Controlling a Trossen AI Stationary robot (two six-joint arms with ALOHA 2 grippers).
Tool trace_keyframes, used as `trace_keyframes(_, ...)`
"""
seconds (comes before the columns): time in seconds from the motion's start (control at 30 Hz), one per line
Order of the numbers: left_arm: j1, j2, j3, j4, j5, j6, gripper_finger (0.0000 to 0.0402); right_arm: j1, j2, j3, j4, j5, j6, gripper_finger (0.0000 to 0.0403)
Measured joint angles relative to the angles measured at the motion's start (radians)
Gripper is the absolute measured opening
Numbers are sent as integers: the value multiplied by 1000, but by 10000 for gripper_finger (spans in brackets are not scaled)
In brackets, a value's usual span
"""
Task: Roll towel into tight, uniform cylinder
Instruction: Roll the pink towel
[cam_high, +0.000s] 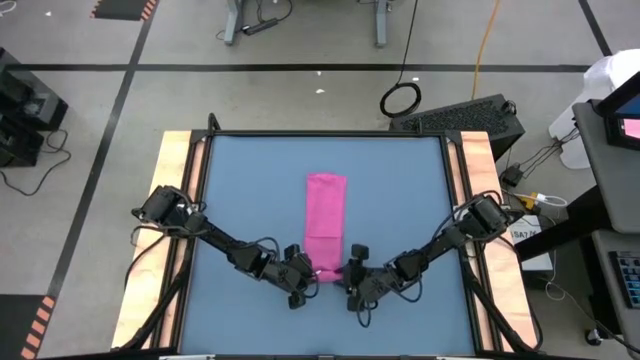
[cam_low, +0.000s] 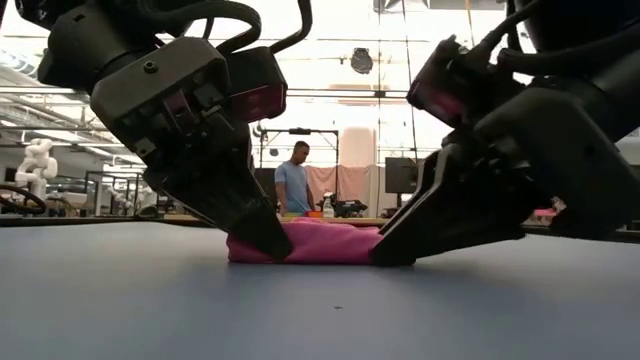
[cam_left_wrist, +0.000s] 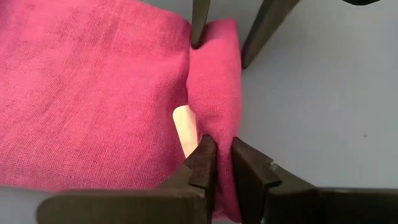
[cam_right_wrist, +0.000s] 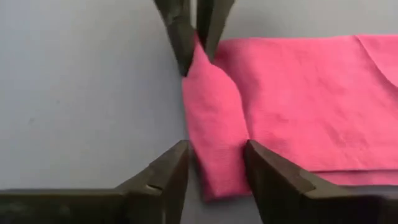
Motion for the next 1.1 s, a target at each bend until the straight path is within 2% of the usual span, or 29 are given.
trace_keyframes(0.13, -5, -12, 0, -4, -22, 20, 78, -2, 0, 0, -5, -3, 12, 99)
trace_keyframes(0.3, -37, -82, -9, -51, -93, 100, 137, -3, 1, 2, -7, -30, 39, 55)
trace_keyframes(0.43, -93, -144, -6, -53, -205, 199, 178, -3, 1, 2, -17, -32, 87, 38)
trace_keyframes(0.53, -147, -144, -6, -57, -313, 276, 196, -3, 1, 2, -22, -33, 123, 35)
trace_keyframes(0.67, -196, -106, -3, -5, -382, 356, 203, -4, 2, 1, -31, -34, 163, 35)
trace_keyframes(0.83, -204, -51, -4, 40, -458, 424, 204, -4, 2, 0, -32, -42, 182, 35)
trace_keyframes(1.1, -172, -18, -3, 47, -465, 467, 203, -5, 3, 0, -32, -45, 201, 36)
